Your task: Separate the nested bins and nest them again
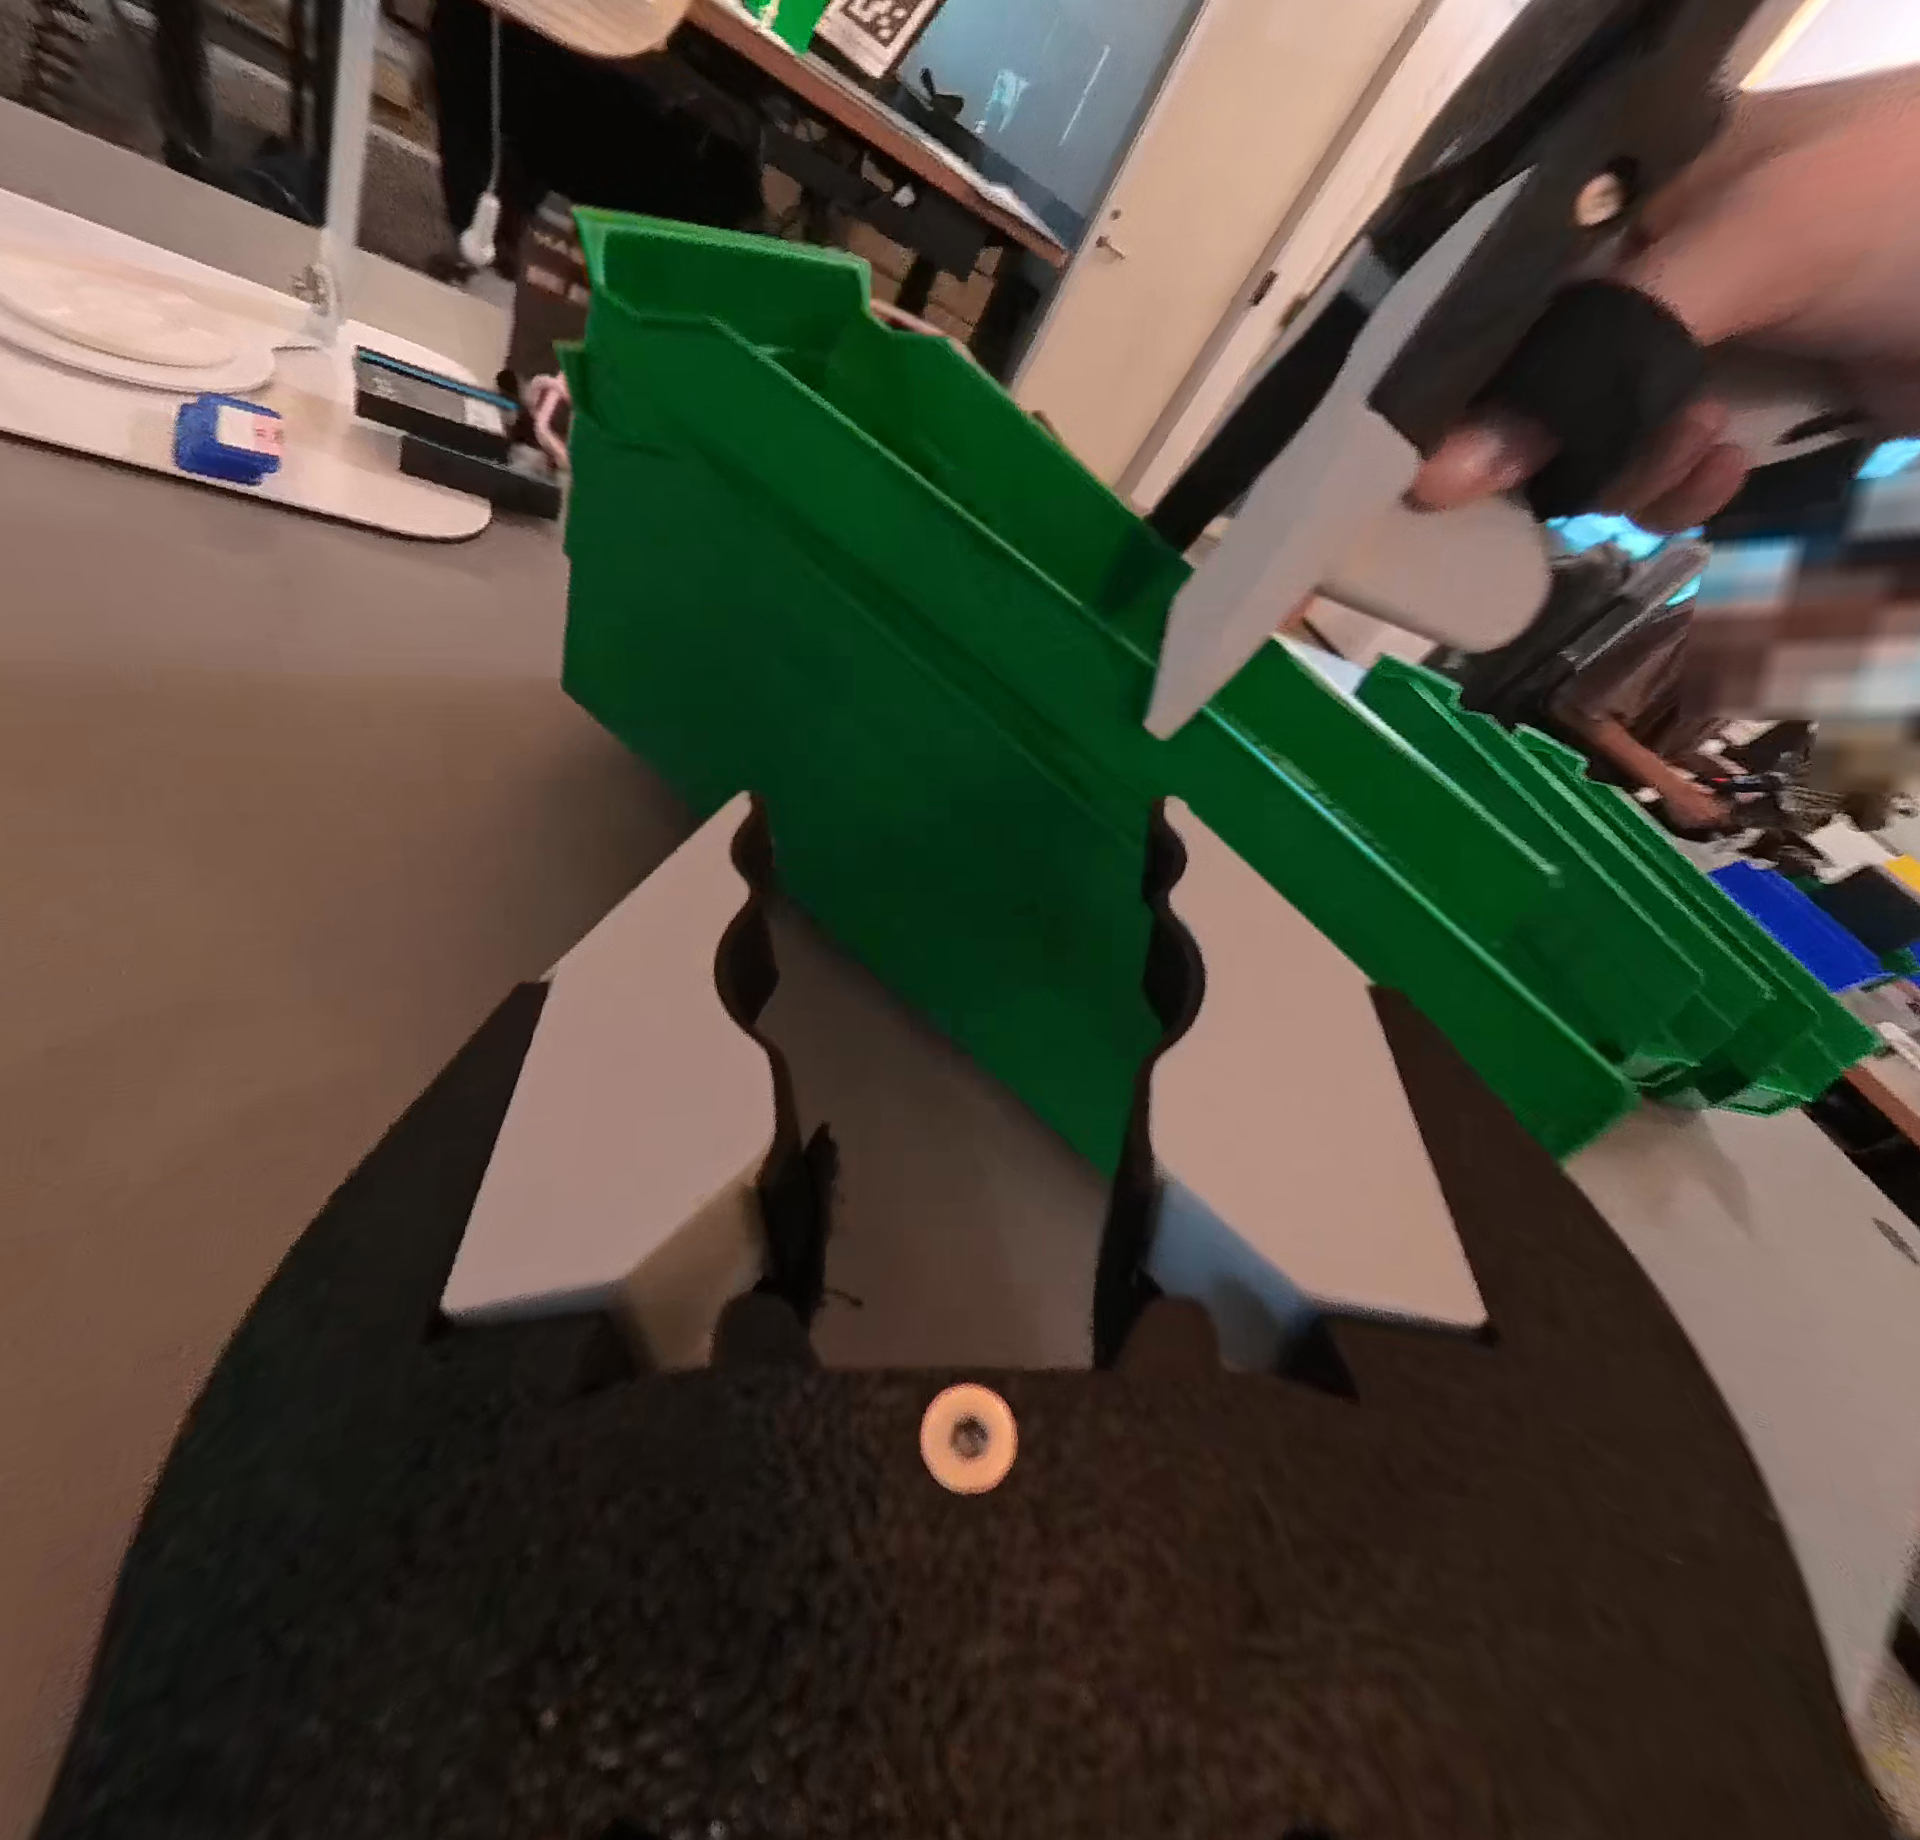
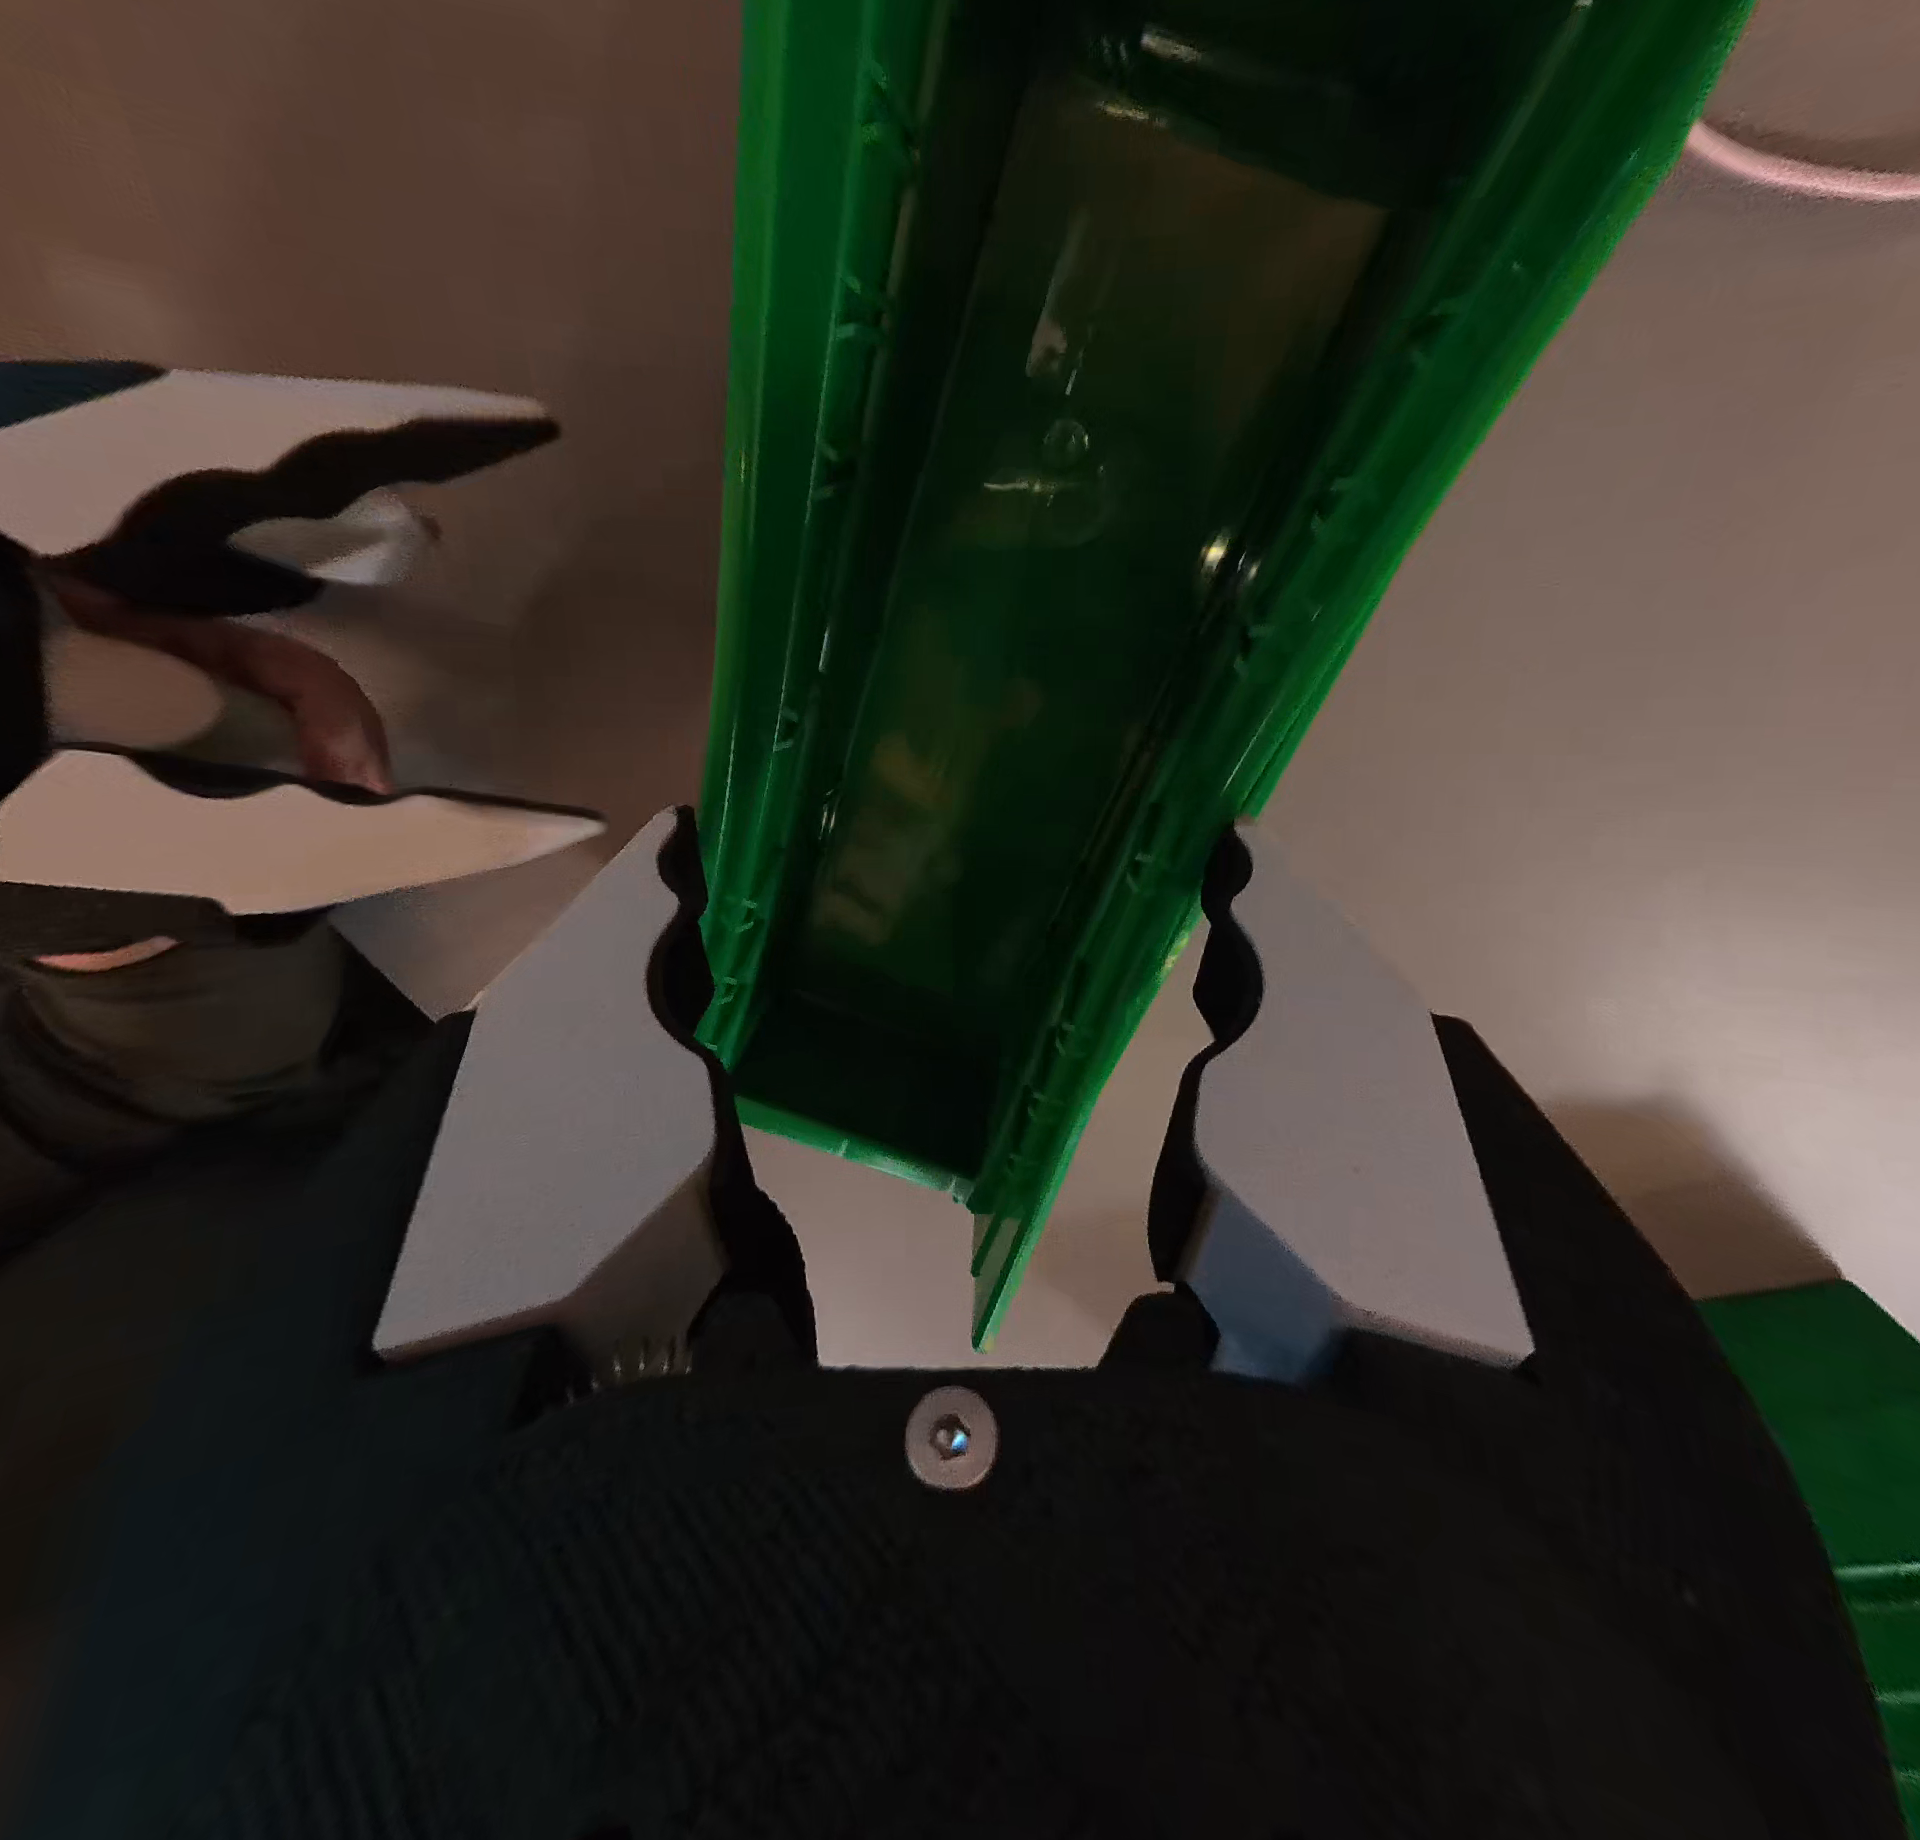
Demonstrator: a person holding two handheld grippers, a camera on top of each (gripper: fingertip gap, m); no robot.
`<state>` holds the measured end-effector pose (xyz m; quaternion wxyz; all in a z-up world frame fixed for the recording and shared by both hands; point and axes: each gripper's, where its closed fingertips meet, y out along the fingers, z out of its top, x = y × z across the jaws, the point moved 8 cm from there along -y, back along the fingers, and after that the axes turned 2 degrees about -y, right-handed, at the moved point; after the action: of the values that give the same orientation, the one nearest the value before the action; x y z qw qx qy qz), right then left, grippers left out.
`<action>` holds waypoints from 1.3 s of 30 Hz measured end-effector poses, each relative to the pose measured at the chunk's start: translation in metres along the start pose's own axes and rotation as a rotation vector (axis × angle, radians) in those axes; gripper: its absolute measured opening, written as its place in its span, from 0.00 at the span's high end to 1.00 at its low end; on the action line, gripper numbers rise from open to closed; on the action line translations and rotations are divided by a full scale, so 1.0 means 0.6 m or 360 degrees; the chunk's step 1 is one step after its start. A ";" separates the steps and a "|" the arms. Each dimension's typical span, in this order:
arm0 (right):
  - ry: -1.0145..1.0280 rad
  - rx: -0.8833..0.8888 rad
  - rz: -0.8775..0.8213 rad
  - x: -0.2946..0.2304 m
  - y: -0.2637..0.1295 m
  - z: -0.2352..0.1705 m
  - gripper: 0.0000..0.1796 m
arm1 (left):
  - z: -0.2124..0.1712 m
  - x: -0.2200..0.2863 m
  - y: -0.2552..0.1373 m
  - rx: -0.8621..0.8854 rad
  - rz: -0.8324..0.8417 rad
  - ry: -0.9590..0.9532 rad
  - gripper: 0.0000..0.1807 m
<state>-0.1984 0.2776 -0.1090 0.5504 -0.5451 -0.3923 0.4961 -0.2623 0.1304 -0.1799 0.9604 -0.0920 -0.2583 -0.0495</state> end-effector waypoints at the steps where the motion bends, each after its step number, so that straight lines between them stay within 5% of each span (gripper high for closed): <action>1: -0.0021 -0.0005 -0.0009 -0.006 0.002 0.000 0.46 | -0.004 0.001 0.007 -0.0010 0.0038 0.0007 0.58; 4: -0.0046 0.0002 -0.0012 -0.019 0.005 0.003 0.47 | -0.014 0.005 0.022 -0.0037 0.0065 -0.0047 0.50; 13: -0.0053 0.0094 0.0043 -0.028 -0.024 0.004 0.47 | -0.020 -0.011 0.025 -0.0071 0.0282 -0.0006 0.62; 20: -0.0012 0.0176 0.0051 -0.021 -0.091 -0.007 0.46 | -0.016 0.005 0.026 -0.0068 0.0237 0.0060 0.58; 29: 0.0351 0.0333 -0.0164 0.098 -0.224 -0.120 0.45 | 0.013 -0.006 -0.010 0.0066 0.0235 0.0045 0.56; 39: 0.1128 0.0233 -0.0028 0.254 -0.068 -0.290 0.43 | 0.019 0.001 -0.017 0.0075 0.0227 0.0070 0.56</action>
<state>0.0060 0.3931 -0.1023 0.6940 -0.6390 -0.1452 0.2981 -0.2686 0.1228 -0.1681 0.9689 -0.0863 -0.2309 0.0233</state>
